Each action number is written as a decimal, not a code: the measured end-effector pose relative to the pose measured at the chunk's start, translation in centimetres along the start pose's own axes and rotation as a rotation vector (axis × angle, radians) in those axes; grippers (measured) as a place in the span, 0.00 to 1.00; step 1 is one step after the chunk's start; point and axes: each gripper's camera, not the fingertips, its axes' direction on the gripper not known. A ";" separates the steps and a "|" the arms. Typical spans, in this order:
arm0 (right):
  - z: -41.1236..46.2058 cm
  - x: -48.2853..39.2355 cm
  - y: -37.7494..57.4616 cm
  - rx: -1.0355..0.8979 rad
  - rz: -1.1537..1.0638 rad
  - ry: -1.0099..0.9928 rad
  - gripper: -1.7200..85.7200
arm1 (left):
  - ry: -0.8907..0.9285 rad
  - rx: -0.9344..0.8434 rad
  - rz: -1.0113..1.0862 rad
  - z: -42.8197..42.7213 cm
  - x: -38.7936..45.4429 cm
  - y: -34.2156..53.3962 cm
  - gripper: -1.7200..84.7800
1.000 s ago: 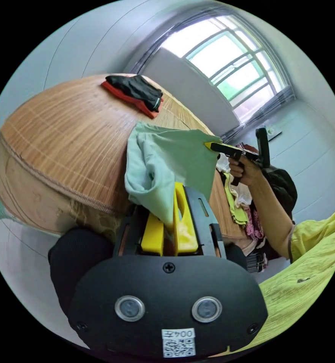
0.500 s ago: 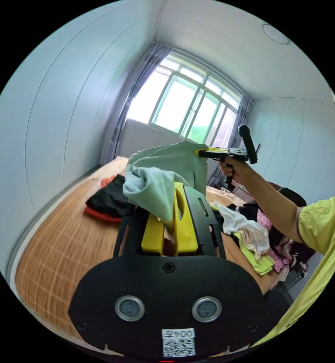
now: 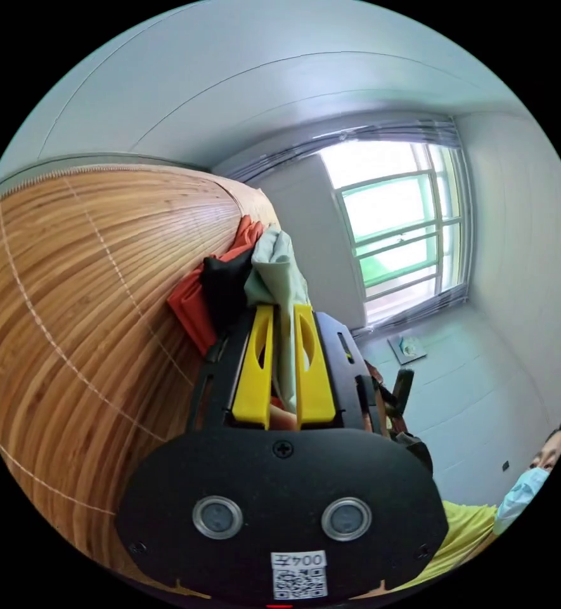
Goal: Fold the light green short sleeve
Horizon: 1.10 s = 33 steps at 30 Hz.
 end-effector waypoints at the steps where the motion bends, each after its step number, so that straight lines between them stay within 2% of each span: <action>1: 0.5 0.5 2.9 -0.014 0.038 -0.115 0.14 | -0.001 -0.009 0.008 -0.2 0.0 -0.6 0.12; 6: 4.6 0.4 9.2 -0.090 0.124 -0.218 0.17 | -0.045 -0.058 0.002 0.6 0.5 -3.1 0.15; 9: 6.9 0.3 9.2 -0.119 0.134 -0.200 0.14 | -0.087 -0.052 -0.038 1.1 0.1 -3.6 0.12; 11: 8.2 0.1 8.4 -0.160 0.111 -0.136 0.08 | -0.078 -0.035 -0.074 1.1 -0.3 -3.5 0.09; 16: 5.1 -0.3 6.7 -0.171 0.043 -0.083 0.05 | -0.221 -0.113 -0.025 1.9 0.0 -3.4 0.07; 19: 9.0 0.9 8.0 -0.302 0.100 -0.091 0.06 | -0.114 -0.063 -0.096 1.2 -2.4 -3.1 0.08; 21: 8.8 1.7 8.5 -0.273 0.152 -0.119 0.07 | -0.054 -0.036 -0.132 0.2 -3.3 -3.1 0.09; 24: 5.8 0.8 9.2 -0.150 0.160 0.005 0.06 | 0.016 0.091 -0.205 -3.4 -3.8 -2.1 0.11; 26: 4.4 -2.8 8.9 -0.014 0.016 0.164 0.05 | -0.109 0.224 -0.135 -5.7 -1.3 -0.9 0.09; 27: 4.4 -3.8 8.8 0.022 -0.028 0.175 0.05 | -0.183 0.286 0.013 -5.6 1.8 -0.4 0.07; 29: 6.5 -7.6 7.4 0.078 -0.219 0.154 0.06 | -0.121 0.208 0.204 -2.0 5.1 -1.0 0.05; 30: 7.4 -8.4 7.1 0.074 -0.270 0.171 0.07 | -0.074 0.089 0.273 1.7 6.4 -2.1 0.04; 32: 13.1 -9.2 5.9 -0.055 -0.349 0.381 0.09 | -0.183 -0.008 0.312 6.5 7.4 -3.4 0.03; 33: 14.8 -8.6 5.8 -0.118 -0.347 0.407 0.09 | -0.320 -0.031 0.260 8.6 6.8 -4.3 0.03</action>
